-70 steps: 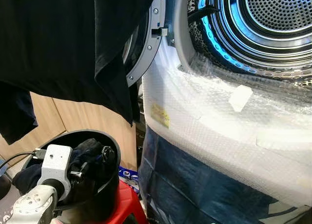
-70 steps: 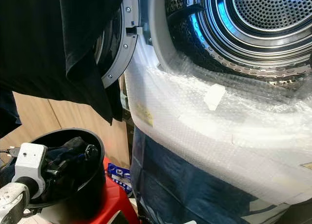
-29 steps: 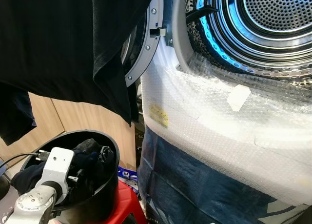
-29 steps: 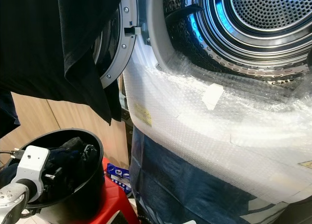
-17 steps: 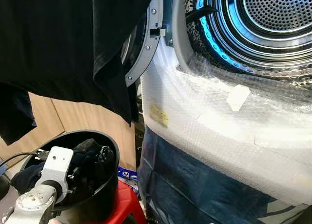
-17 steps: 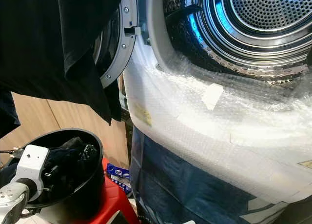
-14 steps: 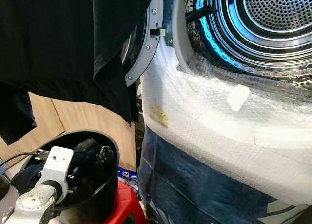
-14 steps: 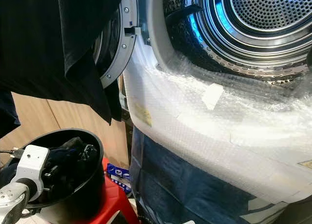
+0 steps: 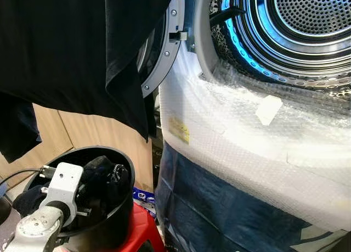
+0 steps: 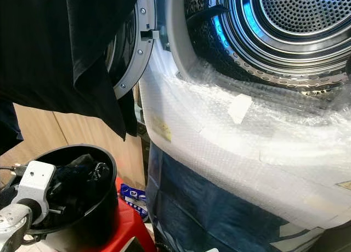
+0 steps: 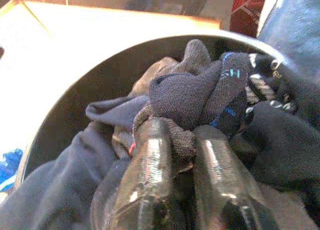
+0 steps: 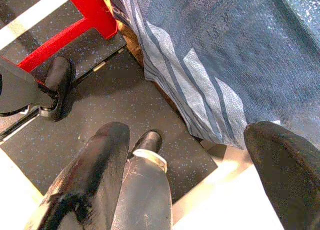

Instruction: Clothes washing

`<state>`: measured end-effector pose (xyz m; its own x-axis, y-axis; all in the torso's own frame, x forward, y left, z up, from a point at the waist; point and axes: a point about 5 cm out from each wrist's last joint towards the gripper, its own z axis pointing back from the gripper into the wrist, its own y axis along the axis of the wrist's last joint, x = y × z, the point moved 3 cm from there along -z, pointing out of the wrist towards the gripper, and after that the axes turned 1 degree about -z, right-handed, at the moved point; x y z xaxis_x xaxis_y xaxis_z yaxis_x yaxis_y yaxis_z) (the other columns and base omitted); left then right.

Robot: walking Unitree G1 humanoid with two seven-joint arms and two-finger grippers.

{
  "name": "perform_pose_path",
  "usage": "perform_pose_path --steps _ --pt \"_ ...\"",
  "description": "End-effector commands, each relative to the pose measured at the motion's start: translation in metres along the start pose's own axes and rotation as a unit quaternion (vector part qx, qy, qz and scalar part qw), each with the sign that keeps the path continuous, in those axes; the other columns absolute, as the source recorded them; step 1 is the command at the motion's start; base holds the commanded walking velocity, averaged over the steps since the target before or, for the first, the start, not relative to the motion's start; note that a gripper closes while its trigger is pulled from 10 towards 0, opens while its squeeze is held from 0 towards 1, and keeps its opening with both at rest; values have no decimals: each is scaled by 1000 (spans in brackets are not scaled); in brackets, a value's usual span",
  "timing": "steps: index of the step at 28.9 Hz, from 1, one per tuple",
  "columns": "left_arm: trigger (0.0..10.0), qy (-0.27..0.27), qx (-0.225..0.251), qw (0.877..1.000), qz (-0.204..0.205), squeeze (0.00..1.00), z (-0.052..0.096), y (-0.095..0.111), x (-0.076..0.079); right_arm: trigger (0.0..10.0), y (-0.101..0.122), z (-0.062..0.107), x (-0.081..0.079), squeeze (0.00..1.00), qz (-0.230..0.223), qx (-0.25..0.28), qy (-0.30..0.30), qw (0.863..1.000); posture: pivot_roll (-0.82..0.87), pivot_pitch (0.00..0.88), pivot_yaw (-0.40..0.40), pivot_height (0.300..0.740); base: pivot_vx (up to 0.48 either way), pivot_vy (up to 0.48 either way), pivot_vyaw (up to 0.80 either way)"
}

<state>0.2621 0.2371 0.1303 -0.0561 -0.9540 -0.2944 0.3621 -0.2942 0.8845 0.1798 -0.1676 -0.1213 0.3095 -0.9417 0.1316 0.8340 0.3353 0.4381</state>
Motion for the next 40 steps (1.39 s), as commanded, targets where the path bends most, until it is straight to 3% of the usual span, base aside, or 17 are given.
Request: perform_pose_path --steps 1,6,8,13,15,16,17,21,24,25,26,27,28,29,31,36,40 --pt "0 -3 26 1000 -4 0 4 13 -4 10000 1 0 0 0 0 0 2 1000 168 0 -21 740 0 0 0" --pt "0 -49 50 997 -11 0 11 27 -2 10000 2 0 0 0 0 2 3 1000 171 0 -21 740 0 0 0" --pt "0 -113 68 990 -43 0 19 36 6 10000 3 0 -1 0 -3 3 5 1000 171 0 -19 740 0 0 0" --pt "0 -163 78 981 -67 0 27 41 13 10000 4 0 -2 0 -5 5 6 1000 168 0 -18 740 0 0 0" --pt "0 -235 98 964 -77 0 42 53 23 10000 4 -1 -3 0 -5 6 8 1000 170 0 -20 740 0 0 0" --pt "0 -235 98 964 -77 0 42 53 23 10000 4 -1 -3 0 -5 6 8 1000 170 0 -20 740 0 0 0" --pt "0 -313 124 939 -68 0 60 65 38 10000 5 -1 -3 0 -4 6 10 1000 170 0 -21 740 0 0 0" --pt "0 -380 162 910 -33 0 72 79 49 10000 5 -1 -4 0 -2 7 13 1000 177 0 -25 740 0 0 0" --pt "0 -399 172 900 -28 0 70 82 53 10000 7 -1 -5 0 -2 9 14 1000 177 0 -25 740 0 0 0" --pt "0 -419 184 889 -19 0 68 88 59 10000 9 -1 -5 0 -5 13 13 1000 177 0 -25 740 0 0 0" --pt "0 -419 184 889 -19 0 68 88 59 10000 9 -1 -5 0 -5 13 13 1000 177 0 -25 740 0 0 0" --pt "0 -440 188 878 -18 0 66 91 66 10000 11 -1 -5 0 -8 17 13 1000 176 0 -27 740 0 0 0" --pt "0 -440 188 878 -18 0 66 91 66 10000 11 -1 -5 0 -8 17 13 1000 176 0 -27 740 0 0 0" --pt "0 -463 185 867 -10 0 62 91 75 10000 15 -1 -5 0 -10 23 12 1000 176 0 -26 740 0 0 0" --pt "0 -488 165 857 2 0 48 81 89 10000 19 -1 -4 0 -5 31 14 999 170 0 -24 740 0 0 0" --pt "0 -497 145 855 22 0 21 68 108 10000 34 -1 4 0 0 61 8 998 150 0 -21 740 0 0 0" --pt "0 -515 127 848 16 0 16 61 122 10000 43 1 11 0 31 78 11 996 106 0 -20 740 0 0 0"
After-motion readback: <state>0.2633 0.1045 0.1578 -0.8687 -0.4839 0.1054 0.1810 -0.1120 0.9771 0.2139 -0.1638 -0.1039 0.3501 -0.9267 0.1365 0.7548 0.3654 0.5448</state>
